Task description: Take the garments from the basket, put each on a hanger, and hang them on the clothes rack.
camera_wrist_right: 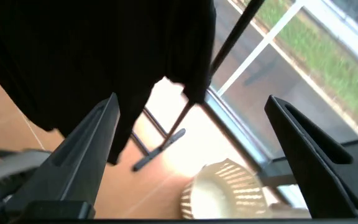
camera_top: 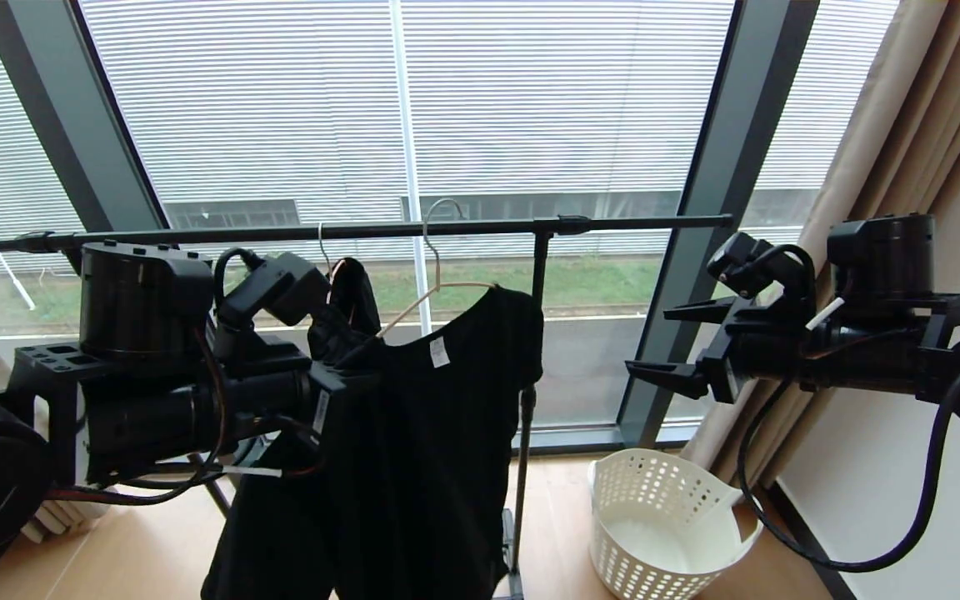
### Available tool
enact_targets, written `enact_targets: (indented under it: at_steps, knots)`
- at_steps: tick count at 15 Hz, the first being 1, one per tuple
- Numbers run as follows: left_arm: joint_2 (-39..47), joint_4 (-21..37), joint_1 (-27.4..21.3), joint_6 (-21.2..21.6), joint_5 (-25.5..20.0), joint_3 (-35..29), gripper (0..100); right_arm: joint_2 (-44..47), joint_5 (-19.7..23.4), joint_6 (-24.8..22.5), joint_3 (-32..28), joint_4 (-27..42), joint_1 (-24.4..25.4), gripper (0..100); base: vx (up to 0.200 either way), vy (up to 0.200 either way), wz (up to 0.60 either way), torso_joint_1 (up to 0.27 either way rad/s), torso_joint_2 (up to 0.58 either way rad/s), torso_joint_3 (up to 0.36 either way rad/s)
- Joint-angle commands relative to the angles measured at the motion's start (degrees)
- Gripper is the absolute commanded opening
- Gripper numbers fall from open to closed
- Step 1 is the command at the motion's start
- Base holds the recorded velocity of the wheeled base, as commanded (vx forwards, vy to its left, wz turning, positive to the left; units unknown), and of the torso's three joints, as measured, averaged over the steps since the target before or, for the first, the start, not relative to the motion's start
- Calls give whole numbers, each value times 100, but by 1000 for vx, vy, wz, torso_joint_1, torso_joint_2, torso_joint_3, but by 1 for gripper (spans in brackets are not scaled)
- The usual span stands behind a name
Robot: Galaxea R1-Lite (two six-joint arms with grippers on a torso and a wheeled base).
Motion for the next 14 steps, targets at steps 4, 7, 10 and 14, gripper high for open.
enact_targets:
  at_steps: [4,7,10,14]
  knots:
    - [608,-618,-94,-489,517,-52,0,-93,-135,326,-193,-6,121,100,0,0,0,0,0,0]
    - [757,-847,-244,-902,930,-114,0,-23,-346,432,-263,-6,174,100,0,0,0,0,0,0]
    - [1117,-1119,-305,-1086,1405,-272,0,-14,-354,432,-263,-6,200,100,0,0,0,0,0,0]
    - [1759,-1234,-411,-1271,1994,-834,0,-5,-354,432,-263,-6,200,100,0,0,0,0,0,0]
